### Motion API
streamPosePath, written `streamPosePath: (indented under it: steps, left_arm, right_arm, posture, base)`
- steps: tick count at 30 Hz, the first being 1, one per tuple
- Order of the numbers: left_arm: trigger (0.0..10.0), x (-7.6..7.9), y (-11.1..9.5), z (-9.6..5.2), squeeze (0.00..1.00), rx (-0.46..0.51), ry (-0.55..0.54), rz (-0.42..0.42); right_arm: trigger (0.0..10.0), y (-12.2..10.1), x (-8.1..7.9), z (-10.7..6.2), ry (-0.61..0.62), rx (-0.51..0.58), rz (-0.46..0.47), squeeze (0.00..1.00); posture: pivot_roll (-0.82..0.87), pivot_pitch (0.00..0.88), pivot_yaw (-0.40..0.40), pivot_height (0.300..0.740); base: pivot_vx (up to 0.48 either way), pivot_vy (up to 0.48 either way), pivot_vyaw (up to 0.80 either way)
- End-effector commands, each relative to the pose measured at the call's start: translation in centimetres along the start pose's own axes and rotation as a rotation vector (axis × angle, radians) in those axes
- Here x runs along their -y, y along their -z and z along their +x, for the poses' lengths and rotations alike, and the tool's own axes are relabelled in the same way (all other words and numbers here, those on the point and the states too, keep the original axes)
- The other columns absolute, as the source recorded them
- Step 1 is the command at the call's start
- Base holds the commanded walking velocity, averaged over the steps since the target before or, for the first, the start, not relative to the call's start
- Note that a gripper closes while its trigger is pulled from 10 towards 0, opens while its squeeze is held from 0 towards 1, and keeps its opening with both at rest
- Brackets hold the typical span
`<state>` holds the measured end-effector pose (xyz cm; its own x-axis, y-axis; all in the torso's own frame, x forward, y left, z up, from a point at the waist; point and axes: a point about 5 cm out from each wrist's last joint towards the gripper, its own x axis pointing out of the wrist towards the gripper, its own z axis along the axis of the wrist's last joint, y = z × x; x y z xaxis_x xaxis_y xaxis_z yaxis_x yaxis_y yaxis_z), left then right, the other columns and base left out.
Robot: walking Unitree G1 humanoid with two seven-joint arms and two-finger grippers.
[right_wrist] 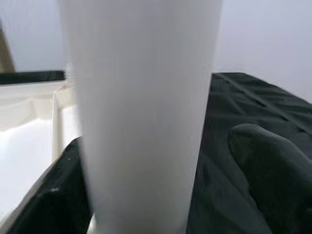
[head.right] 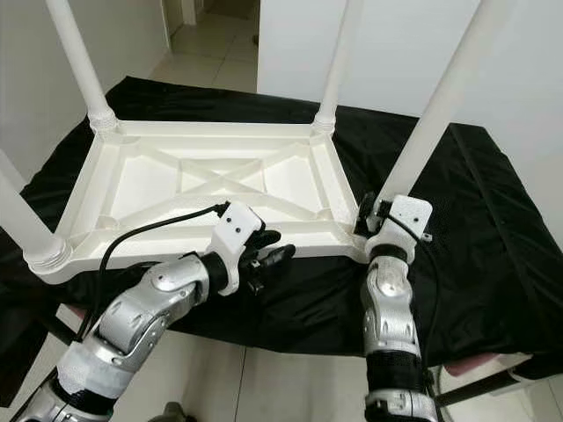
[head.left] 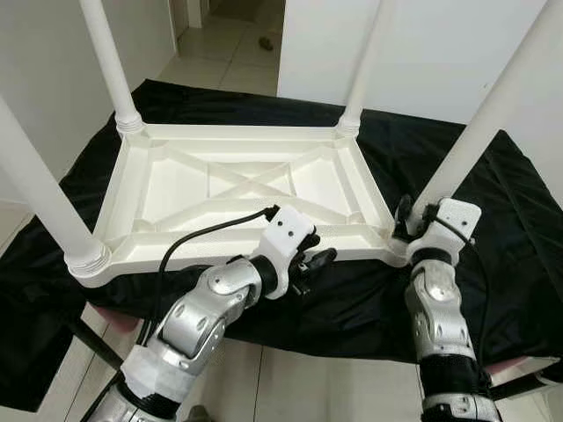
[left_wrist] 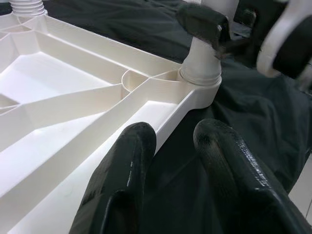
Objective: Building children table
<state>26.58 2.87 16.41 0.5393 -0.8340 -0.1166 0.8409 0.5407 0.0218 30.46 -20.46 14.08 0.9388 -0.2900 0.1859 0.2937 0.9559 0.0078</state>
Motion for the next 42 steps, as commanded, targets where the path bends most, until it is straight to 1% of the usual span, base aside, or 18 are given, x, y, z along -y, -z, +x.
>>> streamPosePath:
  steps: [1, 2, 4, 8, 9, 11, 13, 14, 15, 24, 25, 27, 28, 33, 34, 36, 41, 42]
  left_arm:
    - [10.0, 0.2, 0.3, -0.1, 0.0, -0.016, -0.001, 0.006]
    - [10.0, 0.2, 0.3, -0.1, 0.0, -0.016, -0.001, 0.006]
    - [10.0, 0.1, 0.4, -0.2, 0.0, -0.021, -0.002, 0.01]
    - [10.0, 0.1, 0.5, -0.3, 0.0, -0.022, -0.002, 0.01]
    - [10.0, 0.2, 0.5, -0.3, 0.0, -0.023, 0.001, 0.009]
    - [10.0, 0.2, 0.5, -0.3, 0.0, -0.023, 0.001, 0.009]
    - [10.0, 0.3, 0.5, -0.2, 0.0, -0.024, 0.011, 0.009]
    - [10.0, 0.3, 0.5, -0.2, 0.0, -0.024, 0.011, 0.009]
    - [10.0, 0.3, 0.5, -0.2, 0.0, -0.025, 0.015, 0.01]
    - [10.0, 0.2, 0.4, -0.2, 0.0, -0.026, 0.024, 0.017]
    - [10.0, 0.2, 0.4, -0.2, 0.0, -0.026, 0.025, 0.018]
    - [10.0, 0.2, 0.4, -0.2, 0.0, -0.026, 0.025, 0.018]
    - [10.0, 0.2, 0.4, -0.2, 0.0, -0.026, 0.025, 0.019]
    - [10.0, 0.2, 0.4, -0.2, 0.0, -0.026, 0.023, 0.019]
    - [10.0, 0.2, 0.3, -0.3, 0.0, -0.024, 0.019, 0.02]
    - [10.0, 0.2, 0.3, -0.3, 0.0, -0.024, 0.019, 0.02]
    - [10.0, 0.1, 0.2, -0.2, 0.0, -0.021, 0.016, 0.019]
    - [10.0, 0.1, 0.2, -0.3, 0.0, -0.018, 0.019, 0.016]
  right_arm:
    - [10.0, -0.1, -0.1, -0.7, -0.038, 0.011, 0.014, 0.0]
    - [10.0, -0.1, -0.1, -0.7, -0.038, 0.011, 0.014, 0.0]
    - [10.0, -0.1, -0.2, -2.3, -0.093, 0.018, 0.026, 0.0]
    - [10.0, -0.2, -0.1, -2.9, -0.106, 0.021, 0.029, 0.0]
    - [10.0, -0.1, 0.0, -3.8, -0.124, 0.014, 0.031, 0.0]
    - [10.0, -0.1, 0.0, -3.8, -0.124, 0.014, 0.031, 0.0]
    - [10.0, -0.3, 0.3, -5.3, -0.146, 0.003, 0.034, 0.0]
    - [10.0, -0.3, 0.3, -5.3, -0.146, 0.003, 0.034, 0.0]
    - [0.0, -0.4, 0.3, -6.0, -0.163, 0.002, 0.045, 0.0]
    - [0.0, -0.4, 0.2, -6.8, -0.198, -0.01, 0.066, 0.0]
    - [3.3, -0.4, 0.2, -6.8, -0.196, -0.018, 0.072, 0.0]
    - [3.3, -0.4, 0.2, -6.8, -0.194, -0.024, 0.077, 0.0]
    - [10.0, -0.4, 0.2, -6.7, -0.196, -0.025, 0.073, 0.0]
    - [10.0, -0.5, 0.3, -6.2, -0.189, -0.028, 0.067, 0.0]
    - [10.0, -0.7, 1.1, -5.2, -0.16, -0.024, 0.057, 0.0]
    - [10.0, -0.7, 1.1, -5.2, -0.16, -0.024, 0.057, 0.0]
    - [10.0, -1.2, 2.1, -3.7, -0.134, -0.005, 0.044, 0.0]
    - [10.0, -1.4, 2.5, -2.6, -0.121, 0.008, 0.034, 0.0]
  posture:
    - [0.03, 0.023, -0.061, 0.74]
    - [0.03, 0.023, -0.061, 0.74]
    - [0.03, 0.019, -0.061, 0.74]
    - [0.03, 0.019, -0.061, 0.74]
    - [0.02, 0.018, -0.057, 0.74]
    - [0.02, 0.018, -0.057, 0.74]
    - [0.01, 0.014, -0.051, 0.74]
    - [0.01, 0.014, -0.051, 0.74]
    - [0.01, 0.013, -0.049, 0.74]
    - [0.01, 0.006, -0.044, 0.74]
    - [0.01, 0.007, -0.043, 0.74]
    - [0.01, 0.007, -0.043, 0.74]
    - [0.01, 0.005, -0.044, 0.74]
    - [0.02, 0.003, -0.045, 0.74]
    - [0.02, 0.002, -0.048, 0.74]
    - [0.02, 0.002, -0.048, 0.74]
    - [0.02, 0.003, -0.046, 0.74]
    - [0.01, 0.005, -0.039, 0.74]
  base:
    - [0.0, 0.0, 0.0]
    - [0.0, 0.0, 0.0]
    - [0.0, 0.0, 0.0]
    - [0.0, 0.0, 0.0]
    - [0.0, 0.0, 0.0]
    - [0.0, 0.0, 0.0]
    - [0.0, 0.0, 0.0]
    - [0.0, 0.0, 0.0]
    - [0.0, 0.0, 0.0]
    - [0.0, 0.0, 0.0]
    - [0.0, 0.0, 0.0]
    - [0.0, 0.0, 0.0]
    - [0.0, 0.0, 0.0]
    - [0.0, 0.0, 0.0]
    - [0.0, 0.0, 0.0]
    - [0.0, 0.0, 0.0]
    - [0.0, 0.0, 0.0]
    - [0.0, 0.0, 0.0]
